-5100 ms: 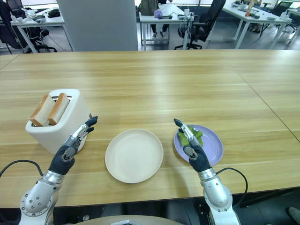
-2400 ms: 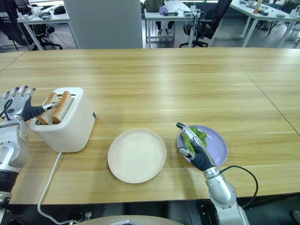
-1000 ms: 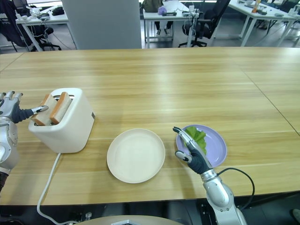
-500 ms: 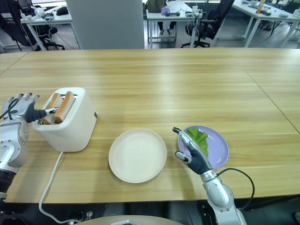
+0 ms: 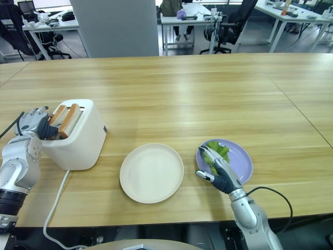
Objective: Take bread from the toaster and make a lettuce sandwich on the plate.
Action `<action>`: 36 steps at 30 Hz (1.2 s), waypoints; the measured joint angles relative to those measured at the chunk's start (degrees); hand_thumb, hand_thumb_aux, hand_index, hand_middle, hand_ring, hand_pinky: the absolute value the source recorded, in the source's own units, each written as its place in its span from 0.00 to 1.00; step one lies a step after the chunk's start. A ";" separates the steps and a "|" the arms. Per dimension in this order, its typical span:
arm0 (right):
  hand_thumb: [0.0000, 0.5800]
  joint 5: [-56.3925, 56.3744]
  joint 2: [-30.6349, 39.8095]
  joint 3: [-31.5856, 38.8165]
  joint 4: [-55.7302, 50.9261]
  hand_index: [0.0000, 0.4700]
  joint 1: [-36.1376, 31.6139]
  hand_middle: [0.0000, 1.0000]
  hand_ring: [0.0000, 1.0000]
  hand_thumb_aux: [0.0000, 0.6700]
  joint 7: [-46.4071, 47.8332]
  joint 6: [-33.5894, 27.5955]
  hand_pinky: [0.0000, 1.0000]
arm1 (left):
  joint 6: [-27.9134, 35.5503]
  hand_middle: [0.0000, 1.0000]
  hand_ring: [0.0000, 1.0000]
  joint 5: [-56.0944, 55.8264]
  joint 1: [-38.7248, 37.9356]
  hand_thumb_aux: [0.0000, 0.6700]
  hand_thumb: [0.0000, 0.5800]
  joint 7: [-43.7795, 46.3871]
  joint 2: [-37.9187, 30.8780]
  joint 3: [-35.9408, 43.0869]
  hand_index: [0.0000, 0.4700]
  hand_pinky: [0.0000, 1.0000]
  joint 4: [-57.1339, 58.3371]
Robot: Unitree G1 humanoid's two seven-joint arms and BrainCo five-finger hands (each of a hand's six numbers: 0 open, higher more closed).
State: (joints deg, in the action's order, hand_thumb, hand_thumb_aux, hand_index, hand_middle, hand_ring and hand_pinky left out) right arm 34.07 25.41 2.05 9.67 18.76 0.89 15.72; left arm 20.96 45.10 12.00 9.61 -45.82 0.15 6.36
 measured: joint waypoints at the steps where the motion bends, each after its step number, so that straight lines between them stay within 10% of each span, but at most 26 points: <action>1: 0.00 2.80 1.21 0.01 -0.88 0.00 -0.26 0.00 0.00 0.00 -1.01 -0.97 0.00 | -0.29 0.31 0.31 -0.66 -0.13 1.00 1.00 -0.84 0.50 -0.46 0.98 0.31 -0.10; 2: 0.00 5.18 2.43 -0.05 -1.87 0.00 -0.34 0.00 0.00 0.00 -1.78 -1.89 0.00 | -0.51 0.31 0.31 -1.26 -0.21 1.00 1.00 -1.66 1.02 -0.97 0.98 0.31 -0.16; 4: 0.00 8.61 4.30 -0.12 -3.62 0.00 -0.36 0.00 0.00 0.00 -3.20 -3.64 0.00 | -0.79 1.00 1.00 -2.25 -0.59 1.00 1.00 -3.06 1.76 -1.81 0.98 1.00 -0.45; 19: 0.00 19.20 13.24 1.86 -16.03 0.00 -5.48 0.00 0.00 0.00 -8.08 -11.72 0.00 | -3.65 1.00 1.00 -14.46 1.03 1.00 1.00 -7.58 8.40 -15.75 0.98 1.00 -29.14; 23: 0.32 18.99 13.21 3.15 -19.28 0.17 -7.83 0.00 0.00 0.17 -8.50 -11.73 0.00 | -0.80 1.00 1.00 -20.31 2.14 1.00 1.00 -1.64 12.28 -14.70 0.98 1.00 -39.39; 36: 0.58 16.82 11.61 7.24 -20.85 0.34 -11.90 0.00 0.00 0.35 -8.62 -11.78 0.00 | 1.69 1.00 1.00 -24.64 -10.13 1.00 1.00 6.02 21.41 1.99 0.98 1.00 -43.54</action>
State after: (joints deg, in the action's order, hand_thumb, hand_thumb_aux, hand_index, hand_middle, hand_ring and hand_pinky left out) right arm 50.89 37.02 9.29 -11.18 6.86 -7.73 3.93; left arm 22.65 20.46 1.86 15.63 -24.42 2.14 -37.18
